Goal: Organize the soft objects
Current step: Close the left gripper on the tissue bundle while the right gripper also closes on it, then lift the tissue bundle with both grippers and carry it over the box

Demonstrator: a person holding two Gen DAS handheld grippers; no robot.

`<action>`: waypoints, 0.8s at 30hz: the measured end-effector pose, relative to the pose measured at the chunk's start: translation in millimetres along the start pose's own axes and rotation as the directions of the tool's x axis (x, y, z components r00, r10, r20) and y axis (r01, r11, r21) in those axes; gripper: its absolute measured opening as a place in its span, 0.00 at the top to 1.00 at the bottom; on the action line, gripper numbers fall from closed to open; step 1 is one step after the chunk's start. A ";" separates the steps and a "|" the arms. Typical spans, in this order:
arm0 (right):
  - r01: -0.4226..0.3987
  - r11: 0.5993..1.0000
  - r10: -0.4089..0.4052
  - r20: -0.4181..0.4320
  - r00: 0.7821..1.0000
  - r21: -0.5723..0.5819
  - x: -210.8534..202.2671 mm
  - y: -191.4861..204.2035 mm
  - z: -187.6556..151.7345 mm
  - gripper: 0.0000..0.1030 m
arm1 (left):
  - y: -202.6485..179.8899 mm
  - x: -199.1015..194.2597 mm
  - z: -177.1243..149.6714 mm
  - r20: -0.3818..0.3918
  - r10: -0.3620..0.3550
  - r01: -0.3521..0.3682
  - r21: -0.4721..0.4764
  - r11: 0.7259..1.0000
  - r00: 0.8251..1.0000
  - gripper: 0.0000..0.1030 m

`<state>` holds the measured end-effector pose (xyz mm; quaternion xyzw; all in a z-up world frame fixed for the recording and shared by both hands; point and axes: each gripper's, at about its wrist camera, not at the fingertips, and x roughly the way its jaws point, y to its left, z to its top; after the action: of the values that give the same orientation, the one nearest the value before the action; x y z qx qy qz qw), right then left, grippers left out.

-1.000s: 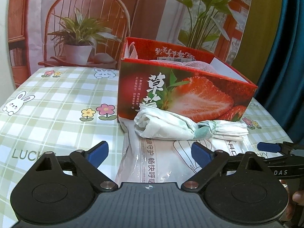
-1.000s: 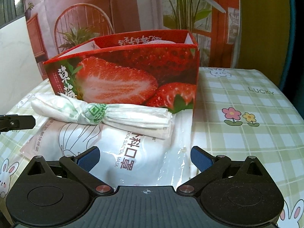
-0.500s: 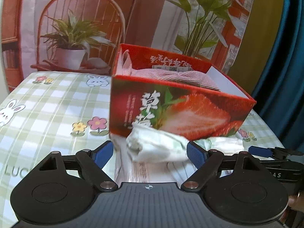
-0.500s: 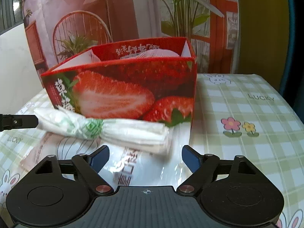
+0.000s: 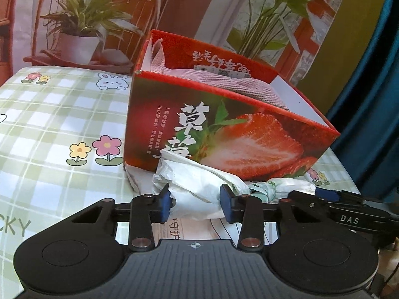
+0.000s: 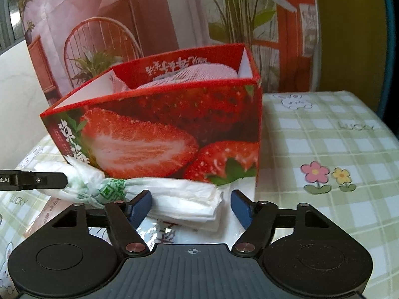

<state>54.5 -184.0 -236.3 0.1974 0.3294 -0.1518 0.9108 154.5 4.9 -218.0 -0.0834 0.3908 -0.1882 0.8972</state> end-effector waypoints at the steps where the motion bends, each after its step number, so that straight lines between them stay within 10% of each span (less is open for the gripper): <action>1: -0.006 1.000 0.006 -0.005 1.000 0.001 1.2 0.7 -0.9 0.40 | 0.4 0.1 -0.6 0.000 0.000 0.000 0.001 1.000 1.000 0.63; 14: -0.021 0.999 0.019 0.040 0.999 0.027 -15.5 -2.4 -4.5 0.77 | -8.0 -18.2 -4.5 0.051 0.008 -0.010 0.044 0.999 0.999 0.70; 24: -0.042 0.999 0.041 0.104 0.994 0.006 -45.2 3.7 -1.8 0.85 | -14.0 -43.8 -6.2 0.109 -0.006 -0.002 0.067 0.998 0.994 0.77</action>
<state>21.7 -173.3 -206.8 0.2000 0.2768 -0.1443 0.9288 118.9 9.7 -188.7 -0.0637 0.3344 -0.1972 0.9193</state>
